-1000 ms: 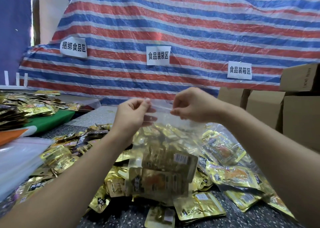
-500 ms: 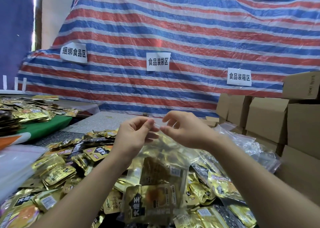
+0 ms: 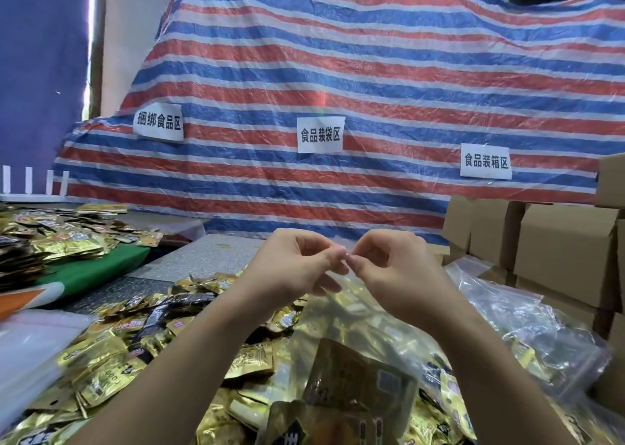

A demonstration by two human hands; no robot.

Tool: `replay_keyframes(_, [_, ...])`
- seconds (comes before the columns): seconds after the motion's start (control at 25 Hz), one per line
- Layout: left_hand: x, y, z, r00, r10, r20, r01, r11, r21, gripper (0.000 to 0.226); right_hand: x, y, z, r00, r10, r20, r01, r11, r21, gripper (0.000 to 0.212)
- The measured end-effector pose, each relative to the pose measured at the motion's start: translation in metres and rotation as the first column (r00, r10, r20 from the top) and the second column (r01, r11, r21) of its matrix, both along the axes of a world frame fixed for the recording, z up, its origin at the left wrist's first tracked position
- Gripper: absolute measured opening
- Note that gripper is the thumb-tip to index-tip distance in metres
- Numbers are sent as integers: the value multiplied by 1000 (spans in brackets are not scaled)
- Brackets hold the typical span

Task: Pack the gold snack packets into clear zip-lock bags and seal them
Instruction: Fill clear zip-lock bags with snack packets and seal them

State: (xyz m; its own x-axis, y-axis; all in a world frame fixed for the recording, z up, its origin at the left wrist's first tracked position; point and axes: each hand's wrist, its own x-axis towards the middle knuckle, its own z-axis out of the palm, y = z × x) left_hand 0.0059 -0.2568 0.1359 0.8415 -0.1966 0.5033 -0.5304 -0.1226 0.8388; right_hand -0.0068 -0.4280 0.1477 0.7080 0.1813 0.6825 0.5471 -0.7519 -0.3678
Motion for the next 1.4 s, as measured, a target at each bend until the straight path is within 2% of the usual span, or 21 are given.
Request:
replay_keyframes(0.32, [5,3,-1,998,-38,49,36,998,52,16,-5,-8,2,995,41,-90,-39,999,21,15])
replay_keyframes(0.56, [10,-7,-7,968,71,240,-87,995,57,15,-2,-4,13,988,63,-139,-55,997,57,15])
replay_keyframes(0.8, [16,-14,-12,936,153,317,-175,984,44,15,7,-2,9,987,57,-152,-44,996,84,17])
replay_keyframes(1.04, [12,-16,-15,858,220,464,-306,945,117,13,9,-1,7,982,8,-190,6,997,72,18])
replay_keyframes(1.28, [12,-18,-16,828,322,459,-379,925,34,18,9,5,2,995,-21,-97,26,999,45,14])
replay_keyframes(1.4, [15,-14,-15,869,296,396,-347,936,62,19,10,3,4,985,33,-171,-21,997,68,15])
